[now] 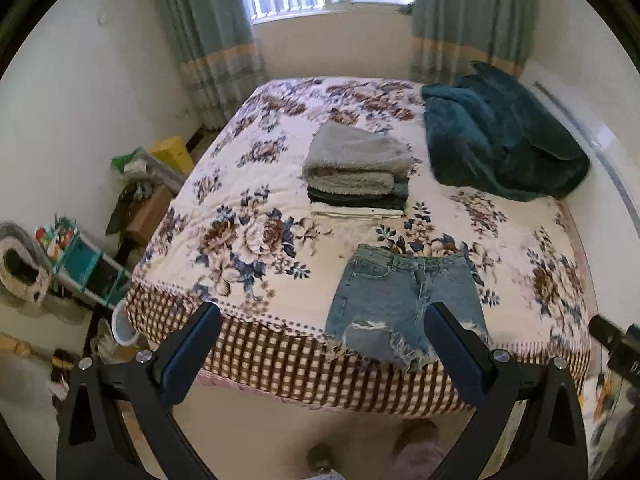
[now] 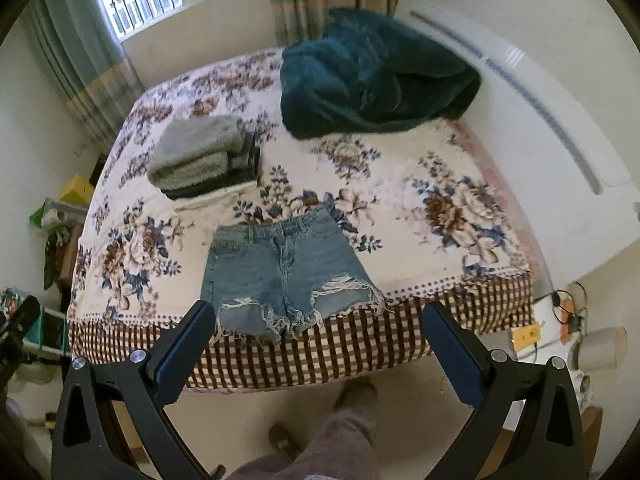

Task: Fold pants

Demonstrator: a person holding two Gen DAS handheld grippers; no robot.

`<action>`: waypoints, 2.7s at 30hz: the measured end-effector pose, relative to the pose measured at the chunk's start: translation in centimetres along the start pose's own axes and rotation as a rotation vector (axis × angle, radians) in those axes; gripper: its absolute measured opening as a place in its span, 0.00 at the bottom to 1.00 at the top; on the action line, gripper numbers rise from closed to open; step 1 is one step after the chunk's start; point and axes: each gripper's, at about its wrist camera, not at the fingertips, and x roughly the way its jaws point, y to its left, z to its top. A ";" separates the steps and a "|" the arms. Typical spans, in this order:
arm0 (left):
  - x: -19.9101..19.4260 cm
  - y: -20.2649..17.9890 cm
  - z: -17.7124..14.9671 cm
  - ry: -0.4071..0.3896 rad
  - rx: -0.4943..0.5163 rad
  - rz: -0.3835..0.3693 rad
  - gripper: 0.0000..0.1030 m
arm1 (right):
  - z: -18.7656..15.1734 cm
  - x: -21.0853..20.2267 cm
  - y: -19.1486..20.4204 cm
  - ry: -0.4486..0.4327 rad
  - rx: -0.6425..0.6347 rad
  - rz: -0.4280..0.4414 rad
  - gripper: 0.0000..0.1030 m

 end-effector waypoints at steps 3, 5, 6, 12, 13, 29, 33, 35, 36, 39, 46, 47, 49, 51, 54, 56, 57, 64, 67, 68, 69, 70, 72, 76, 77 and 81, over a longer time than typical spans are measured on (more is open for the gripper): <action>3.5 -2.3 1.5 0.033 -0.044 0.055 1.00 | 4.9 6.7 -2.1 0.066 -0.057 0.042 1.00; 5.9 -3.9 2.3 0.051 -0.073 0.097 1.00 | 7.4 10.5 -3.1 0.104 -0.095 0.058 1.00; 7.4 -5.0 2.7 0.071 -0.086 0.113 1.00 | 8.5 12.6 -3.6 0.127 -0.111 0.063 1.00; 17.0 -11.0 2.6 0.166 -0.130 0.163 1.00 | 13.6 26.5 -6.7 0.265 -0.183 0.086 1.00; 18.5 -11.8 2.3 0.184 -0.134 0.160 1.00 | 14.1 28.9 -7.2 0.278 -0.185 0.088 1.00; 42.0 -31.4 -17.3 0.653 -0.204 -0.132 1.00 | 11.1 56.9 -12.4 0.558 -0.172 0.167 0.74; 41.1 -33.3 -18.9 0.627 -0.189 -0.065 1.00 | 10.4 59.1 -11.9 0.599 -0.172 0.197 0.74; 40.3 -35.0 -19.1 0.606 -0.137 -0.039 1.00 | 10.3 59.4 -11.6 0.609 -0.179 0.189 0.74; 40.1 -35.9 -19.2 0.613 -0.115 -0.034 1.00 | 10.4 59.7 -11.6 0.612 -0.182 0.184 0.74; 39.8 -37.7 -19.1 0.609 -0.075 -0.017 1.00 | 10.8 60.2 -11.6 0.624 -0.183 0.189 0.74; 39.0 -37.4 -17.3 0.590 -0.068 -0.013 0.84 | 11.4 63.1 -9.9 0.678 -0.173 0.232 0.74; 38.5 -37.2 -17.1 0.570 -0.068 -0.024 0.65 | 11.5 63.5 -9.5 0.685 -0.173 0.240 0.74; 37.3 -36.6 -16.6 0.528 -0.061 -0.065 0.36 | 11.4 64.6 -8.2 0.698 -0.177 0.262 0.74; 35.9 -35.5 -15.7 0.506 -0.068 -0.093 0.15 | 11.4 65.3 -6.8 0.694 -0.191 0.300 0.74; 33.6 -32.7 -14.6 0.501 -0.114 -0.146 0.05 | 11.3 65.8 -4.5 0.672 -0.238 0.316 0.72; 31.6 -30.5 -13.9 0.490 -0.145 -0.194 0.03 | 11.1 65.7 -3.2 0.657 -0.272 0.300 0.21; 30.0 -29.4 -13.3 0.477 -0.155 -0.217 0.03 | 11.0 65.4 -2.6 0.652 -0.283 0.279 0.15; 21.0 -19.8 -9.8 0.387 -0.249 -0.319 0.02 | 11.7 59.5 -0.5 0.542 -0.313 0.263 0.08; 18.3 -12.6 -9.0 0.345 -0.305 -0.337 0.02 | 12.2 55.6 1.5 0.494 -0.304 0.277 0.08; 17.8 -10.7 -8.7 0.331 -0.328 -0.339 0.02 | 12.5 54.6 2.1 0.480 -0.305 0.283 0.08; 17.0 -8.9 -8.6 0.318 -0.351 -0.340 0.02 | 12.8 53.7 2.7 0.468 -0.307 0.290 0.08; 16.5 -7.0 -8.4 0.299 -0.372 -0.336 0.02 | 12.9 52.2 4.3 0.444 -0.315 0.298 0.08; 16.2 -3.1 -7.8 0.269 -0.406 -0.317 0.01 | 13.0 50.3 6.9 0.410 -0.333 0.302 0.08; 15.1 5.7 -8.9 0.265 -0.512 -0.255 0.01 | 12.4 48.7 14.5 0.375 -0.389 0.296 0.08; 15.1 8.1 -9.4 0.277 -0.557 -0.241 0.01 | 12.0 48.6 16.6 0.373 -0.405 0.292 0.08; 16.2 14.7 -13.1 0.294 -0.653 -0.171 0.01 | 9.9 49.7 24.1 0.374 -0.464 0.259 0.08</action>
